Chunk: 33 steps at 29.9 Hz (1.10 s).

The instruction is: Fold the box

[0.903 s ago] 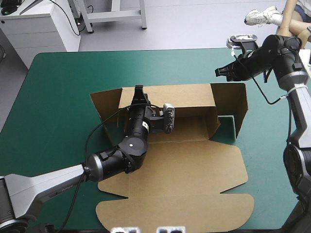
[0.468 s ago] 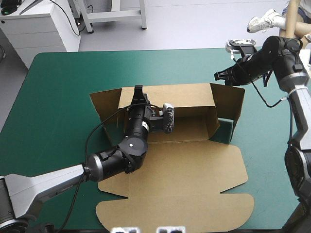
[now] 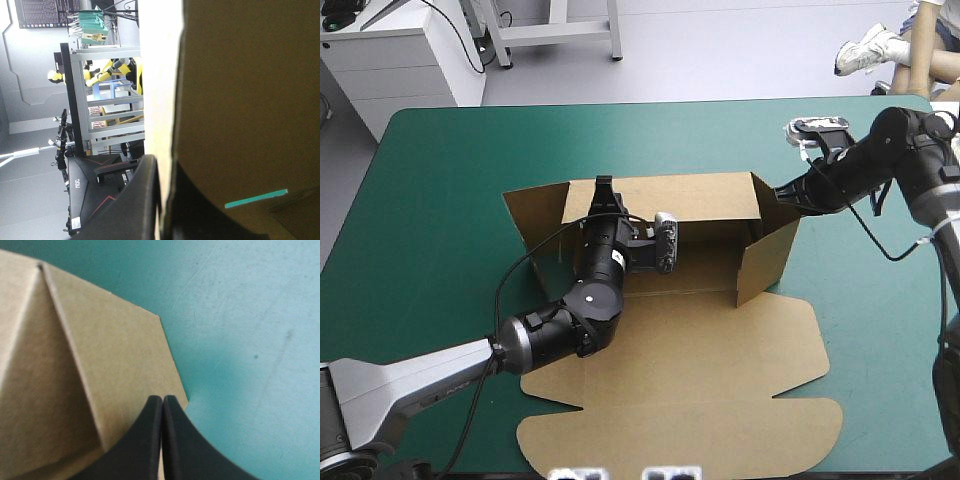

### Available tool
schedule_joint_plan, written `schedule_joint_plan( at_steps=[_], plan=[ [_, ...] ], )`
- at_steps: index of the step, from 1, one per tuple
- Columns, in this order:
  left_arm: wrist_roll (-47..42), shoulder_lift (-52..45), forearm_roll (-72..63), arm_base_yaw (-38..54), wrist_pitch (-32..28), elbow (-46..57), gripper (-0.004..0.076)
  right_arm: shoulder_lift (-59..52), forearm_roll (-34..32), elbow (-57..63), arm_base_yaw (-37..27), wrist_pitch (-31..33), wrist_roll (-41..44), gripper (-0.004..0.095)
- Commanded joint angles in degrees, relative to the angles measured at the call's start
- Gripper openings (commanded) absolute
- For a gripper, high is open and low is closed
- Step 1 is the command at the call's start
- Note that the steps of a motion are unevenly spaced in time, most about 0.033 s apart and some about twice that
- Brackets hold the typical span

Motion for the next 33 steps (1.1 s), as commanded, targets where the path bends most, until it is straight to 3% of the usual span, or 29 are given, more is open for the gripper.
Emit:
schedule_joint_plan(
  at_steps=[1, 4, 18, 25, 30, 33],
  plan=[
    [-0.8, -2.3, 0.8, -0.2, 2.5, -1.4, -0.0008, -6.0, 2.9, 1.0, 0.1, -1.3, -2.5, -0.002],
    [-0.8, -2.3, 0.8, -0.2, 2.4, -1.4, -0.0008, -8.3, 4.7, 4.5, 0.1, -2.8, -4.0, -0.002],
    [-0.8, -2.3, 0.8, -0.2, 2.2, -1.4, -0.0008, -17.5, 12.7, 27.5, 0.1, -22.4, -17.5, -0.002],
    [0.0, -2.3, 0.8, -0.2, 2.2, -1.4, -0.0008, -17.4, 21.1, 29.1, 0.1, -23.0, -31.2, 0.0017],
    [0.0, -2.3, 0.8, -0.2, 2.2, -1.4, -0.0008, -17.3, 21.0, 29.0, 0.1, -21.8, -33.9, 0.0258],
    [0.0, -2.3, 0.8, -0.2, 2.2, -1.4, -0.0008, -17.3, 21.0, 29.0, 0.1, -21.6, -34.4, 0.0502]
  ],
)
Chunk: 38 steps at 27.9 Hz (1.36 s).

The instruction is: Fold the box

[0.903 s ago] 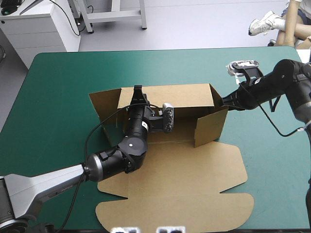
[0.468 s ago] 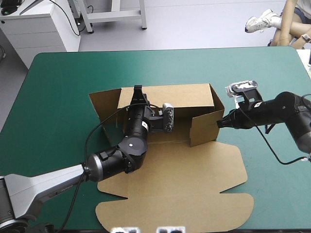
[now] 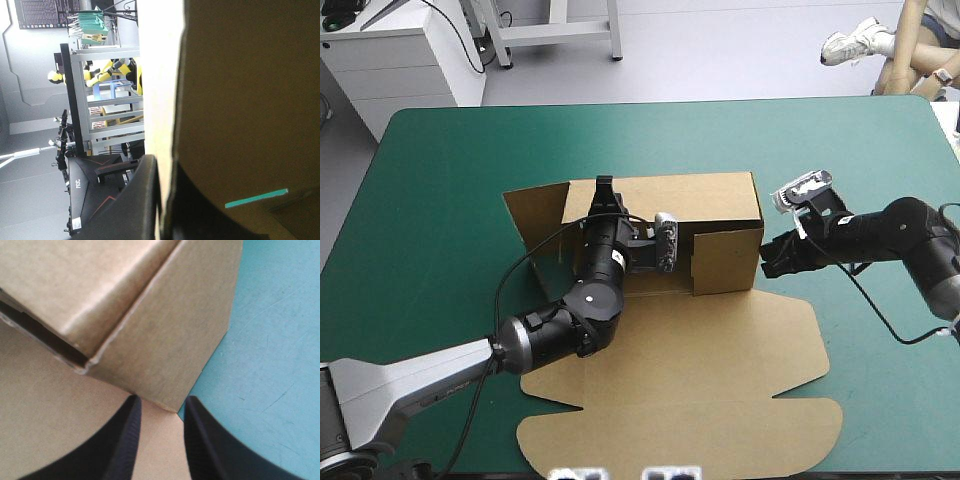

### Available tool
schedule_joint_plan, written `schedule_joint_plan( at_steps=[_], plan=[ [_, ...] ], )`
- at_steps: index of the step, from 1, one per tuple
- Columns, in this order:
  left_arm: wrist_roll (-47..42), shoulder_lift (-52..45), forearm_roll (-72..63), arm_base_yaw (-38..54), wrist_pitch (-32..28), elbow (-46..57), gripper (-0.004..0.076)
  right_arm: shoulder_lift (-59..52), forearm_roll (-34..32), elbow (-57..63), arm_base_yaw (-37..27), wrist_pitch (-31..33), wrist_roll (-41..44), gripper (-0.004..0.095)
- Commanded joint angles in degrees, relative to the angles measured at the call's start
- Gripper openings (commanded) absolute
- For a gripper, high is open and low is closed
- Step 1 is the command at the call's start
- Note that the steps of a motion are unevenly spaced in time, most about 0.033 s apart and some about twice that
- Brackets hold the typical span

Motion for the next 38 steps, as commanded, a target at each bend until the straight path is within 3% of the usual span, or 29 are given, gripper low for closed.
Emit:
schedule_joint_plan(
  at_steps=[1, 4, 17, 21, 27, 36, 37, 38],
  plan=[
    [-0.2, -2.3, 0.8, -0.2, 2.2, -1.4, -0.0008, -1.8, 2.6, -1.5, 0.1, -0.5, -1.2, 0.0578],
    [-0.3, -2.3, 0.8, -0.2, 2.2, -1.4, -0.0008, -1.6, 3.3, -1.5, 0.1, -0.4, -2.3, 0.0703],
    [-0.3, -2.3, 0.8, -0.2, 2.2, -1.4, -0.0008, 0.5, 6.8, 0.0, 1.1, -1.7, -4.2, 0.0698],
    [-0.3, -2.3, 0.8, -0.2, 2.2, -1.4, -0.0008, -2.8, 6.7, 5.7, 5.1, -11.4, -4.1, 0.0697],
    [-0.3, -2.3, 0.8, -0.2, 2.2, -1.4, -0.0008, -7.1, 9.6, 16.5, 12.6, -34.5, -3.2, 0.0691],
    [-0.3, -2.3, 0.8, -0.2, 2.2, -1.4, -0.0008, -5.6, 11.5, 18.4, 20.1, -52.2, -1.5, 0.0668],
    [-0.3, -2.3, 0.8, -0.2, 2.2, -1.4, -0.0008, -5.5, 12.1, 18.4, 20.1, -52.5, -1.5, 0.0653],
    [-0.3, -2.3, 0.8, -0.2, 2.2, -1.4, -0.0008, -5.1, 13.3, 18.4, 20.1, -52.5, -1.5, 0.0572]
  ],
)
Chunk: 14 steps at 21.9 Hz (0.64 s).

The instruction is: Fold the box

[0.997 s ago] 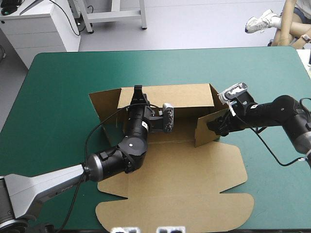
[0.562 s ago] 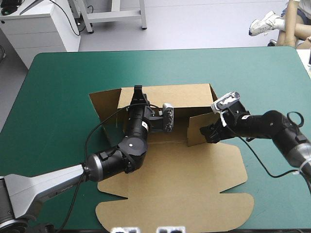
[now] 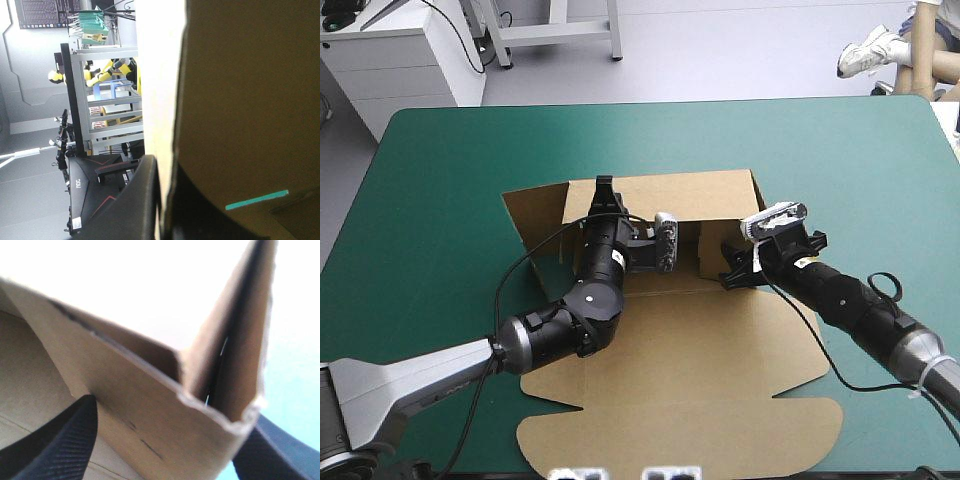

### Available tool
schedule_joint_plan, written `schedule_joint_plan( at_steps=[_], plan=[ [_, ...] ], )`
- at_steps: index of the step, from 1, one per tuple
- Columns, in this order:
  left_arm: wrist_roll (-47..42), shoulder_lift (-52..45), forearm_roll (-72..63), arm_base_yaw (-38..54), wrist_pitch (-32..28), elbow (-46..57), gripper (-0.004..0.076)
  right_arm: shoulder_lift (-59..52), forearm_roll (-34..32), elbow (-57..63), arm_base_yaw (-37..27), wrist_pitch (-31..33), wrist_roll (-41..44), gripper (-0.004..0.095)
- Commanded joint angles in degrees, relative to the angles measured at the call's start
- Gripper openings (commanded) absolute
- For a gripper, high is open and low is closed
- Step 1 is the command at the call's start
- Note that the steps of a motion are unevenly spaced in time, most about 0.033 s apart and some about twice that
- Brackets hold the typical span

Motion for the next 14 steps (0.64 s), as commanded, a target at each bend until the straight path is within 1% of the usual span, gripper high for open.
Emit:
schedule_joint_plan(
  at_steps=[1, 2, 3, 4, 5, 8, 10, 12, 14],
  plan=[
    [-0.3, -2.3, 0.8, -0.2, 2.2, -1.4, -0.0008, -0.8, 2.0, -1.3, 0.1, -4.3, 0.3, 0.0446],
    [-0.3, -2.3, 0.9, -0.2, 2.2, -1.4, -0.0008, -0.8, 2.0, -1.3, 0.1, -4.5, 0.1, 0.0312],
    [-0.3, -2.3, 1.5, -0.2, 2.2, -1.4, -0.0008, -0.8, 2.0, -1.3, 0.1, -4.9, -0.7, 0.0106],
    [-0.3, -2.3, 1.9, -0.2, 2.2, -1.4, -0.0008, -0.8, 2.0, -1.3, 0.1, -5.1, -1.4, -0.0023],
    [-0.3, -2.3, 2.5, -0.2, 2.2, -1.4, -0.0008, -0.8, 1.8, -1.3, 0.1, -5.1, -1.8, -0.0007],
    [-0.5, -2.3, 3.5, -0.2, 2.2, -1.4, -0.0001, -0.8, 1.8, -1.3, 0.1, -5.0, -2.1, -0.002],
    [-0.9, -2.3, 3.5, -0.2, 2.1, -1.4, 0.0036, -0.6, 1.8, -1.3, 0.1, -5.0, -2.1, -0.002],
    [-0.9, -2.3, 3.5, -0.2, 2.1, -1.4, 0.0097, -0.3, 1.8, -1.3, 0.1, -5.0, -2.1, -0.002],
    [-0.9, -2.2, 3.8, 0.3, 2.0, -1.4, 0.0206, 0.1, 1.8, -1.3, 0.1, -4.7, -2.1, -0.002]
  ],
)
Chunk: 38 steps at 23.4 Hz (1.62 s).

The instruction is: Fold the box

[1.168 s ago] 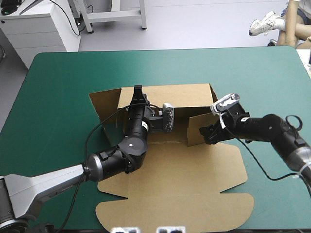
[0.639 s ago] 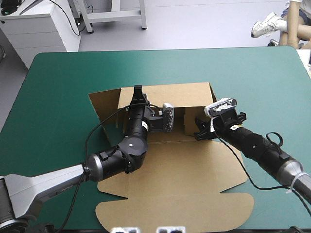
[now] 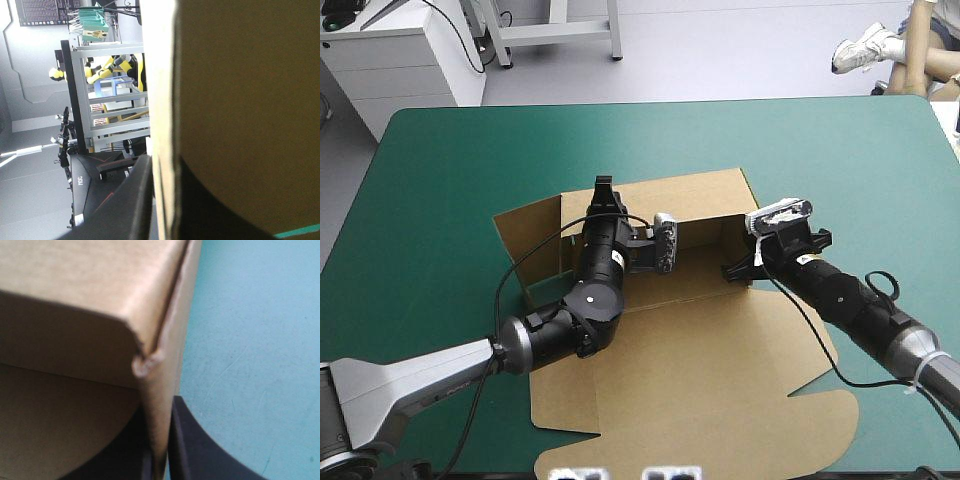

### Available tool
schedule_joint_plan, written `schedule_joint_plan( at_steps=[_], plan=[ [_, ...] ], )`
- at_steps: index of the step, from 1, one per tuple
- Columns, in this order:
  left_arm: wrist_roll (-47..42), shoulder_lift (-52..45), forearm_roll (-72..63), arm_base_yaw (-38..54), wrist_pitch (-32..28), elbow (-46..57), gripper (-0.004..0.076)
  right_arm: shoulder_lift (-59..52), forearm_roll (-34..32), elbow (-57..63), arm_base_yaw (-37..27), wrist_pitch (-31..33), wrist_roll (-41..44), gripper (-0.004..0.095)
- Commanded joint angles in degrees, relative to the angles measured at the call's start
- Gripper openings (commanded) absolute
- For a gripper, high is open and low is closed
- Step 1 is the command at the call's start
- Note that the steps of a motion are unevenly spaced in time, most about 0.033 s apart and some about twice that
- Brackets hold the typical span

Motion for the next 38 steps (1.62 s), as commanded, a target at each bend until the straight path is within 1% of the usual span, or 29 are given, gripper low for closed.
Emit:
schedule_joint_plan(
  at_steps=[1, 2, 3, 4, 5, 9, 14, 15, 16, 18, 21, 22, 24, 27, 29, 31, 32, 33, 34, 35, 38],
  plan=[
    [-0.8, -2.0, 3.2, 0.5, 1.4, -1.5, 0.0286, -0.8, -0.5, -1.4, -0.1, -0.7, -1.0, -0.002],
    [-0.8, -1.9, 3.5, 0.5, 1.8, -1.5, 0.0397, -0.7, -0.5, -1.4, -0.1, -0.1, -1.0, -0.002],
    [-0.8, -1.6, 4.6, 0.4, 1.9, -1.5, 0.0478, -0.4, -0.5, -1.4, -0.1, 0.0, -1.0, -0.002],
    [-1.0, -1.5, 5.9, 0.4, 1.8, -1.5, 0.0534, -0.4, -0.5, -1.4, -0.1, 0.0, -1.0, -0.002],
    [-1.0, -1.5, 6.2, 0.4, 1.7, -1.5, 0.0545, -0.4, -0.5, -1.4, -0.1, 0.0, -1.0, -0.002],
    [-1.0, -1.5, 6.7, 0.2, 2.7, -1.5, 0.0547, -0.4, -0.3, -2.6, -0.1, -0.1, -0.7, -0.002],
    [-1.0, -1.5, 6.2, -2.9, 7.1, -1.5, 0.0546, 0.6, 0.1, -6.0, -0.9, 1.6, 2.1, -0.002],
    [-1.0, -1.5, 5.8, -3.9, 8.0, -1.5, 0.0546, 1.4, 0.1, -7.0, -1.5, 2.8, 2.6, -0.002],
    [-1.0, -1.5, 4.4, -5.8, 9.4, -1.5, 0.0547, 3.1, 0.1, -9.0, -3.1, 6.3, 3.5, -0.002],
    [-1.0, -1.5, 2.2, -8.9, 11.5, -1.5, 0.0547, 6.2, 0.0, -12.3, -5.7, 10.9, 4.4, -0.0018],
    [-1.0, -1.5, 0.4, -12.4, 15.0, -1.5, 0.0547, 9.1, -1.0, -16.3, -8.5, 14.6, 5.9, -0.0018],
    [-1.0, -1.5, -0.4, -13.9, 16.4, -1.5, 0.0546, 10.1, -1.8, -17.7, -9.2, 15.9, 6.5, -0.0018],
    [-1.0, -1.5, -0.5, -15.5, 18.4, -1.5, 0.0546, 11.1, -4.6, -18.9, -9.3, 16.2, 8.9, -0.0018],
    [-2.2, -1.5, -0.8, -17.3, 21.0, -1.5, 0.0546, 11.8, -11.2, -19.6, -9.3, 16.0, 15.0, -0.0018],
    [-3.0, -1.5, -1.5, -18.5, 22.6, -1.5, 0.0546, 12.2, -14.7, -19.6, -9.3, 16.1, 17.3, -0.0018],
    [-3.1, -1.5, -2.9, -19.0, 22.7, -1.5, 0.0543, 12.1, -17.2, -19.6, -9.3, 16.6, 20.2, -0.0018],
    [-3.1, -1.5, -3.3, -19.0, 22.7, -1.5, 0.0535, 12.1, -17.4, -19.6, -9.3, 16.9, 20.5, -0.0018],
    [-3.2, -1.5, -4.0, -19.0, 23.0, -1.5, 0.051, 12.1, -17.5, -19.6, -9.3, 17.4, 20.6, -0.0018],
    [-3.2, -1.5, -5.1, -19.0, 23.2, -1.6, 0.0463, 12.1, -17.7, -19.6, -9.3, 17.9, 20.8, -0.0018],
    [-3.2, -1.5, -6.4, -19.0, 23.6, -1.7, 0.0388, 12.1, -17.8, -19.6, -9.3, 18.4, 20.9, -0.0018],
    [-0.9, -1.9, -9.8, -19.0, 24.1, -1.8, 0.0059, 12.1, -20.1, -19.6, -9.3, 19.7, 22.1, -0.0018]
  ],
)
